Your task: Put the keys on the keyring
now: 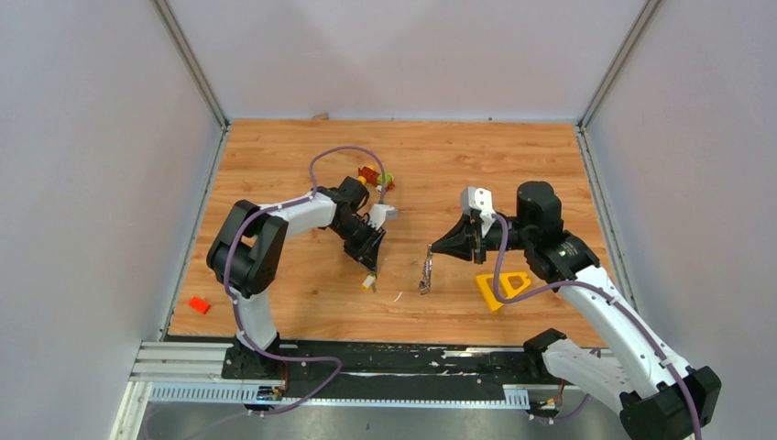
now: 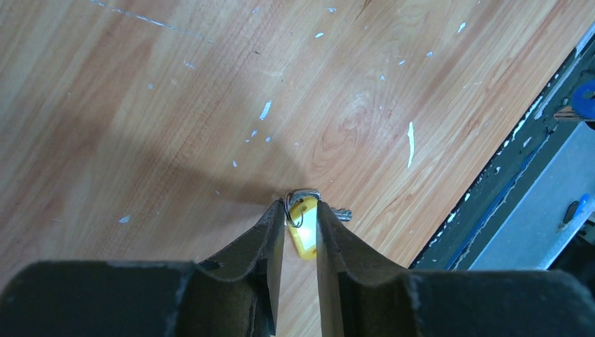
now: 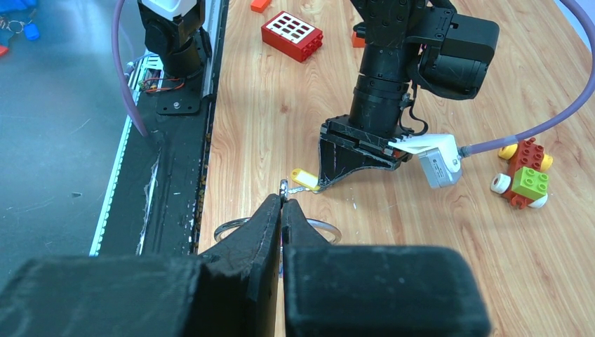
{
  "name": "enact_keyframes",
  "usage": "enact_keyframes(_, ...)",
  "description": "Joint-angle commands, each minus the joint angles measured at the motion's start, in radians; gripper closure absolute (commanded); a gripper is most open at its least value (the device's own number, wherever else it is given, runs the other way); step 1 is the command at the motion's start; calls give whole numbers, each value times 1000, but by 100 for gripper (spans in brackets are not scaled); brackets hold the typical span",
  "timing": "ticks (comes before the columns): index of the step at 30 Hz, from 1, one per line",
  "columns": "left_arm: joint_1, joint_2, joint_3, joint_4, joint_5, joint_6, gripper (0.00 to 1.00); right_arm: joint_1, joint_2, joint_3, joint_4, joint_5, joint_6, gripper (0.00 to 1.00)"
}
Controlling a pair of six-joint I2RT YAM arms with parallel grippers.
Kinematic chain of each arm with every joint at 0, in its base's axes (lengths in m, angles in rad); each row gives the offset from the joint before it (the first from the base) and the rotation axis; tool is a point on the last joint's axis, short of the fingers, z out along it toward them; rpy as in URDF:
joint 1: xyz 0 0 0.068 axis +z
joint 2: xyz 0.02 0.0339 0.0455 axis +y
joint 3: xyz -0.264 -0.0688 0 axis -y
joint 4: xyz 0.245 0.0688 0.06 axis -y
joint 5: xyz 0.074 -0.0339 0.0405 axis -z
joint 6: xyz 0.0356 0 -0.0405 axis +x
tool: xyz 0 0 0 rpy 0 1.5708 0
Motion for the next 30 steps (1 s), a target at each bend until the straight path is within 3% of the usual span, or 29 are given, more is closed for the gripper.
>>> enact_keyframes(1,-2,-38,-1,15,-4,-15,69,-6,-2,22,32,-5,-17,100)
enact_keyframes(9,-2,-35,-1,11,1,-11,75,-6,0,22,31,-4,-19,100)
enact_keyframes(22,-2,-61,20,-4,-40,49,100,-6,-1,23,33,-5,-17,100)
enact_keyframes(30,-3,-80,47,-41,-50,177,100,-7,-5,22,30,-8,-19,100)
